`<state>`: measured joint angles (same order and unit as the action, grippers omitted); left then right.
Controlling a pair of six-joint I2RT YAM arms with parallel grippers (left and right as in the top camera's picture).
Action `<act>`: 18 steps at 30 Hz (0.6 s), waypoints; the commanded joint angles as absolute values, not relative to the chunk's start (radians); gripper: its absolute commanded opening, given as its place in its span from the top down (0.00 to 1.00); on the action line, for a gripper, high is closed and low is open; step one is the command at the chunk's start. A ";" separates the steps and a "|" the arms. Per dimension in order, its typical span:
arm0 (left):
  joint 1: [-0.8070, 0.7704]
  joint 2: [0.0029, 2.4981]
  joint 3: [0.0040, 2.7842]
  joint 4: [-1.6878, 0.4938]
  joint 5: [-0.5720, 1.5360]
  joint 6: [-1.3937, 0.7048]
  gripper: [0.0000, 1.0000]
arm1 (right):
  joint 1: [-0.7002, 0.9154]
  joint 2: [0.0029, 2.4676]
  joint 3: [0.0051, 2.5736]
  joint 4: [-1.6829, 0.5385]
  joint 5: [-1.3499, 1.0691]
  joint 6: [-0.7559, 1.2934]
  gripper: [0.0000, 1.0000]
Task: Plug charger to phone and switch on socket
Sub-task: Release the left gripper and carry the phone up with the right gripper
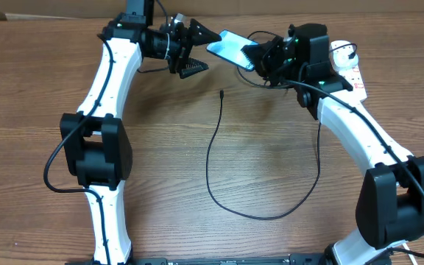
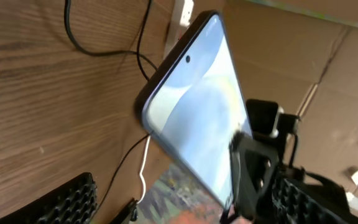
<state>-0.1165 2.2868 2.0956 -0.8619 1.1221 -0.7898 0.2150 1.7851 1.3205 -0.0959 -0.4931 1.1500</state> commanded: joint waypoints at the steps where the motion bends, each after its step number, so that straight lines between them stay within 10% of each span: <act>1: -0.070 2.283 2.114 -0.873 1.204 -0.656 0.15 | 0.186 1.737 1.341 -0.080 -0.532 1.155 0.96; 9: -0.007 2.283 2.114 -1.037 1.434 -0.170 0.16 | 0.166 1.737 1.341 -0.083 -0.563 1.148 0.96; 18: -0.056 2.283 2.108 -1.058 1.407 -0.228 0.18 | 0.178 1.737 1.341 -0.014 -0.563 1.165 0.96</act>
